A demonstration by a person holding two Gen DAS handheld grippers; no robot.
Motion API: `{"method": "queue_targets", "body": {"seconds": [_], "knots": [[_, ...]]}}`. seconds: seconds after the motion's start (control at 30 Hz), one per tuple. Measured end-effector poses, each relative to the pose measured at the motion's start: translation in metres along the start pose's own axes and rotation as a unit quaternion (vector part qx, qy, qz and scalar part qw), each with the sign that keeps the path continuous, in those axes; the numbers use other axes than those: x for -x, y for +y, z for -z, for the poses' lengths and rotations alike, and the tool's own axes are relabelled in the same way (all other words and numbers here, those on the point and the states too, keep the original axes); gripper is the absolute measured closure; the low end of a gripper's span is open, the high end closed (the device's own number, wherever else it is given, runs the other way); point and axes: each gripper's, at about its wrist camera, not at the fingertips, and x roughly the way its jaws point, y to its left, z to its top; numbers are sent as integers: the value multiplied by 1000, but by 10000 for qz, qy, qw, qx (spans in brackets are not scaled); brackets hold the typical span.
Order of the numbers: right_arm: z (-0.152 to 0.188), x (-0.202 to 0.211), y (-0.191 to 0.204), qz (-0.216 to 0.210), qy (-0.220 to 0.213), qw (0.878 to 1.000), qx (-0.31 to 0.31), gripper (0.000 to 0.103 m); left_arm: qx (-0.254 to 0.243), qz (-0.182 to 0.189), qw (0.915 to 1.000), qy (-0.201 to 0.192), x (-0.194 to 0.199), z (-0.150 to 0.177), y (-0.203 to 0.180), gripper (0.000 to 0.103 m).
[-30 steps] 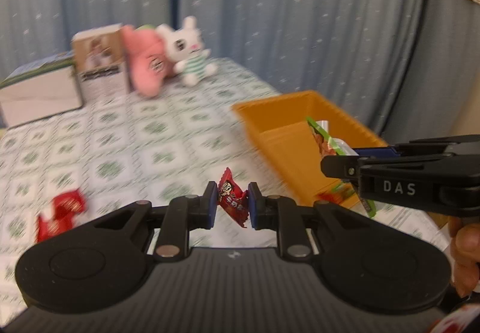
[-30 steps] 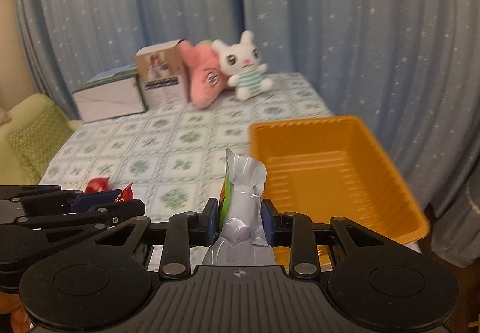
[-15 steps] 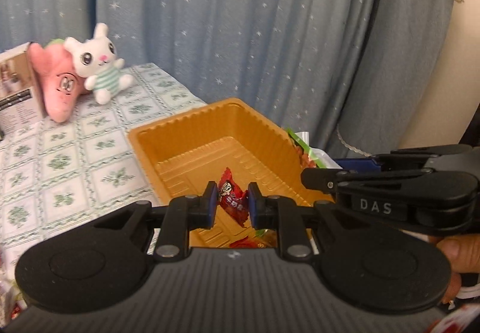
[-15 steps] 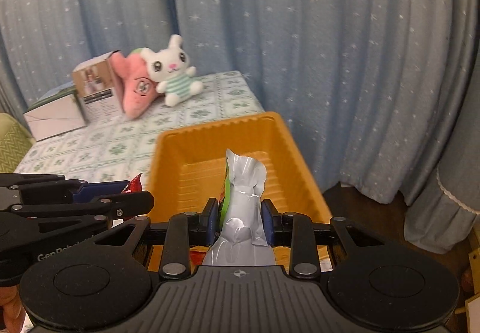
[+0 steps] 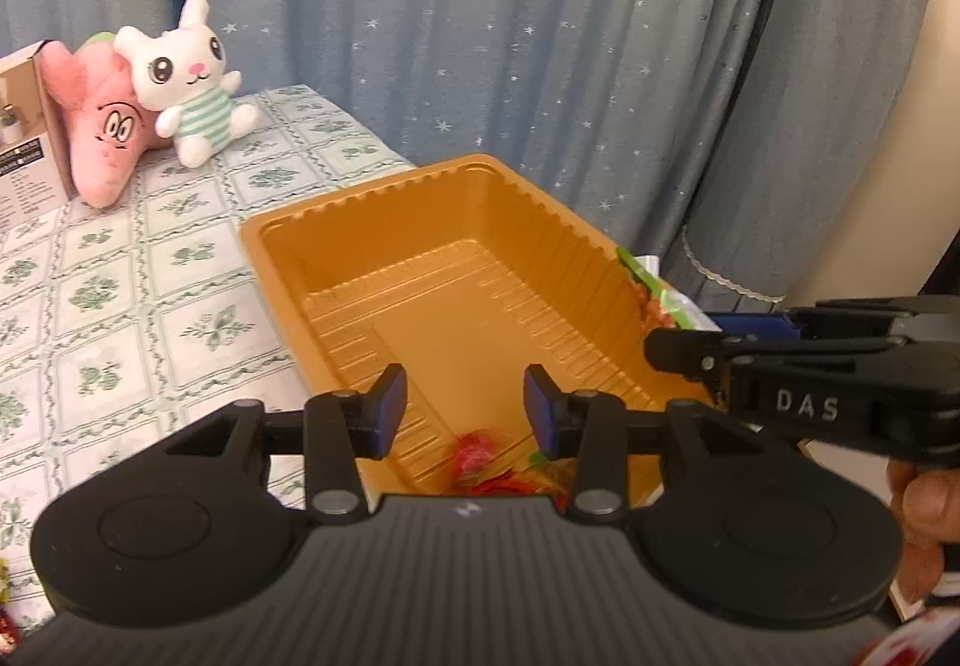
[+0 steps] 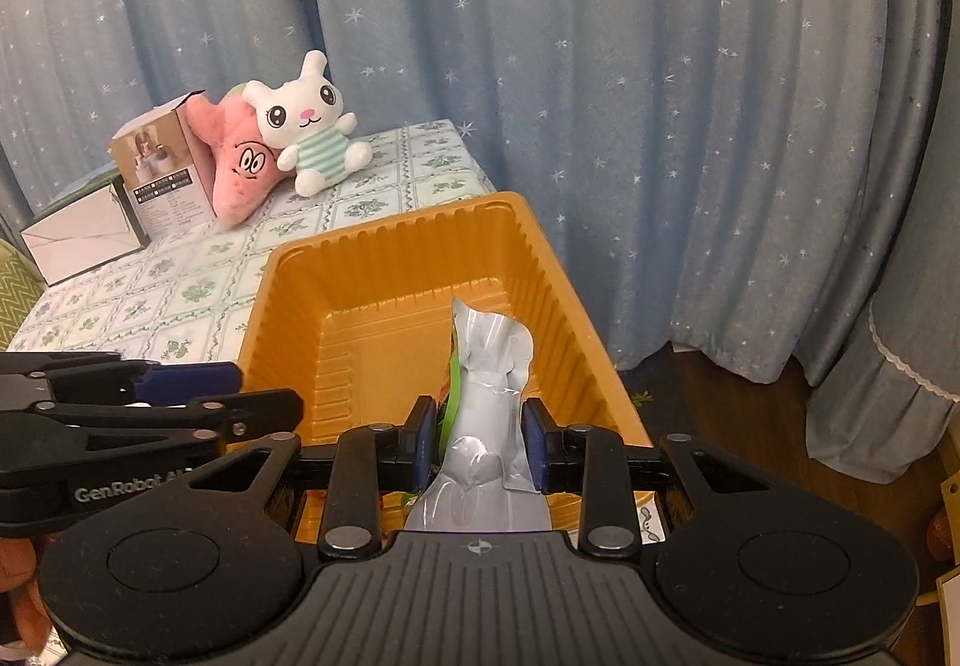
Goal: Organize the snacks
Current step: 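Carry the red packet and foil bag to the orange tray and release both, then return both tools to the pile and grasp a clear candy packet with the right tool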
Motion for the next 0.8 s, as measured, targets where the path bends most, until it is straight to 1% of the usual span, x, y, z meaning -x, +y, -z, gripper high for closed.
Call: {"method": "queue_targets", "body": {"seconds": [0.1,0.17,0.37,0.5,0.57,0.63,0.67,0.7,0.8], "knots": [[0,-2,3,-32,21,10000,-3,72,41,-116,9999,-20,7,5,6,60],[-1,-2,6,-57,17,10000,0,72,50,-204,9998,-24,13,8,9,56],[-6,-5,14,-138,-30,9999,47,72,187,-285,9994,-49,23,15,18,54],[-10,-10,16,-339,-60,9994,37,72,238,-328,9992,-71,29,20,23,51],[-11,-13,16,-394,-92,9992,-20,71,286,-370,9989,-86,33,24,26,47],[-13,-13,17,-433,-116,9990,-73,67,348,-398,9986,-99,38,28,30,45],[-13,-11,16,-460,-139,9988,-87,59,374,-416,9984,-99,40,30,31,44],[-13,-9,17,-449,-154,9988,-96,55,388,-445,9982,-102,43,32,33,43],[-12,-2,20,-405,-125,9990,-104,54,432,-555,9974,-124,55,39,36,39]]}}
